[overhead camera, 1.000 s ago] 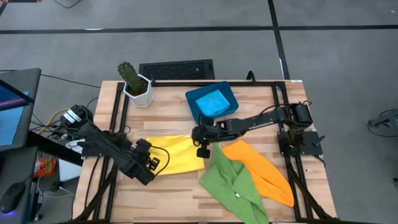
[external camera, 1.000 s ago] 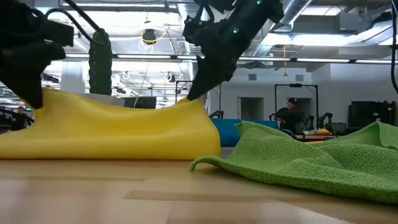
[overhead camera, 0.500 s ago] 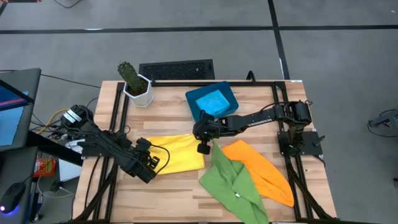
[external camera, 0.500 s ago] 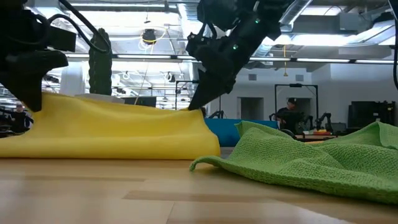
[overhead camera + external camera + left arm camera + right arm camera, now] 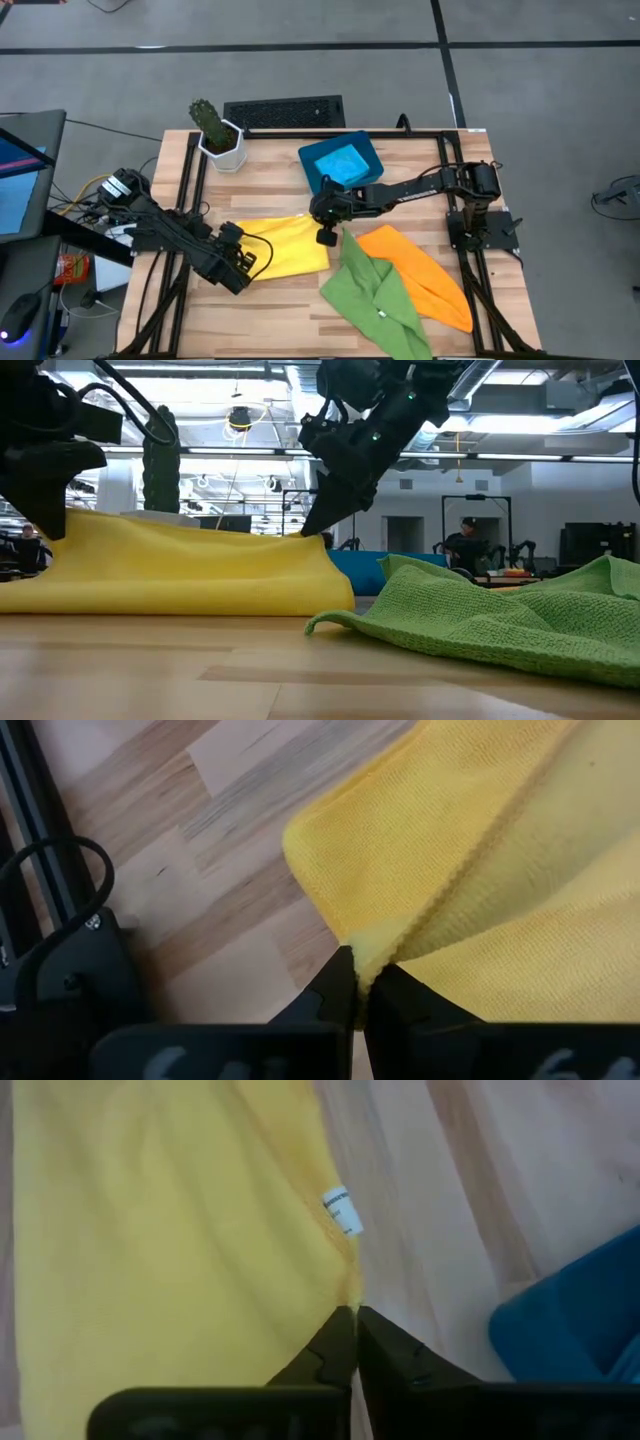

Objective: Fold microfiber towels
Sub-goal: Fold the yellow microfiber cloth

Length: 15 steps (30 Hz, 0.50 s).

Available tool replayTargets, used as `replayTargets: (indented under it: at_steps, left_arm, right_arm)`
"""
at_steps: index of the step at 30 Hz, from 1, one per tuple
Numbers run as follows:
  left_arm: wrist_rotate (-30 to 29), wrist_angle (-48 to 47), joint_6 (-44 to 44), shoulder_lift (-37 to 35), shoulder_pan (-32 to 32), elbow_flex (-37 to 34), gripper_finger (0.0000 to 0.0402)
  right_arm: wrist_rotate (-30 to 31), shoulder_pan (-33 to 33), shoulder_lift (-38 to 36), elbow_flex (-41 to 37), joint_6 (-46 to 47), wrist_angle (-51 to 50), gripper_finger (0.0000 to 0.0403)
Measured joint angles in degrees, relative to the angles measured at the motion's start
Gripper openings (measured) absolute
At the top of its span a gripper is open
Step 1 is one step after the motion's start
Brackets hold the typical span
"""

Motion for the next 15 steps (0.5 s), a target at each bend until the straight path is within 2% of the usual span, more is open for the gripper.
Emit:
replayTargets:
  at_steps: [7, 15]
  left_arm:
    - [0.1, 0.0, 0.0, 0.0, 0.0, 0.0, 0.0032]
    - [0.2, 0.0, 0.0, 0.0, 0.0, 0.0, 0.0099]
  right_arm:
    - [0.0, -0.5, 0.0, 0.0, 0.7, -0.5, 0.007]
    - [0.0, -1.9, 0.0, 0.0, 1.2, -0.9, 0.0129]
